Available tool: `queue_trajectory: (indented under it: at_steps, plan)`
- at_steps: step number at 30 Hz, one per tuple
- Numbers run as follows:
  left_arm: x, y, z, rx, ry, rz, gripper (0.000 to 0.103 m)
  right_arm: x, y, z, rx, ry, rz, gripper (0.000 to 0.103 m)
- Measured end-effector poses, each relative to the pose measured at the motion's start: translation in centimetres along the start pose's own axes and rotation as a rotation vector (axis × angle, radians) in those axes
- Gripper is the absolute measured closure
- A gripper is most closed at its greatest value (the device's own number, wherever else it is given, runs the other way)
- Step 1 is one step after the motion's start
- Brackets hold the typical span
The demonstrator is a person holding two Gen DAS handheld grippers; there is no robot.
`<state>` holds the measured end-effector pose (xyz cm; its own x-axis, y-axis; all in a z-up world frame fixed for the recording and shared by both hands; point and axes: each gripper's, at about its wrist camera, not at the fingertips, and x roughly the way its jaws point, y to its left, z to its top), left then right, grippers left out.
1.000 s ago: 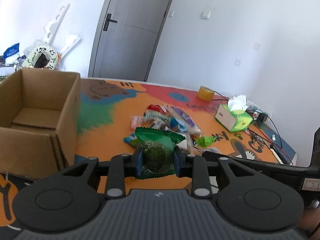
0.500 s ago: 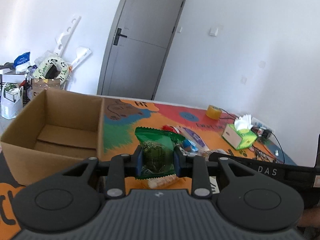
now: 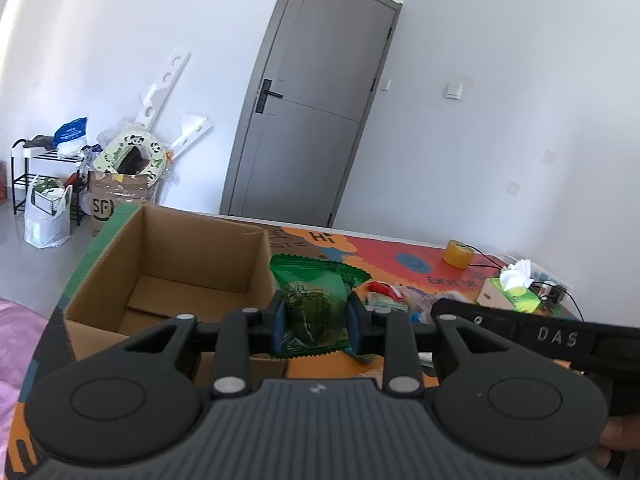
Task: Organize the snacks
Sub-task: 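Carry both bags to the cardboard box and open both grippers to drop them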
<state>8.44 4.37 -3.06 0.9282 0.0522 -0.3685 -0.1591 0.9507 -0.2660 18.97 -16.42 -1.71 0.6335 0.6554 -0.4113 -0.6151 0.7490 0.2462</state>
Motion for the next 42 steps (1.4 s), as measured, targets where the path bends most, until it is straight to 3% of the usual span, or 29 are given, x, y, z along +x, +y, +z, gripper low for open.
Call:
queue_trajectory:
  at_steps: [26,33,37,40,42]
  plan:
    - [2.7,7.6,1.9,-0.086,0.024,0.124,0.073,6.2,5.1,1.1,-0.036,0.041,0.123,0.07]
    - [2.0,8.7,2.3,-0.104,0.025,0.182,0.057,7.8,6.5,1.3,-0.046,0.059,0.148,0.07]
    - [1.2,9.1,2.3,-0.124,0.01,0.197,0.053,8.6,6.9,1.4,-0.043,0.074,0.164,0.07]
    - [0.8,9.2,2.2,-0.137,0.003,0.208,0.044,8.9,7.1,1.5,-0.038,0.076,0.177,0.066]
    - [0.7,9.1,2.1,-0.146,0.0,0.209,0.039,8.6,6.9,1.6,-0.033,0.062,0.163,0.055]
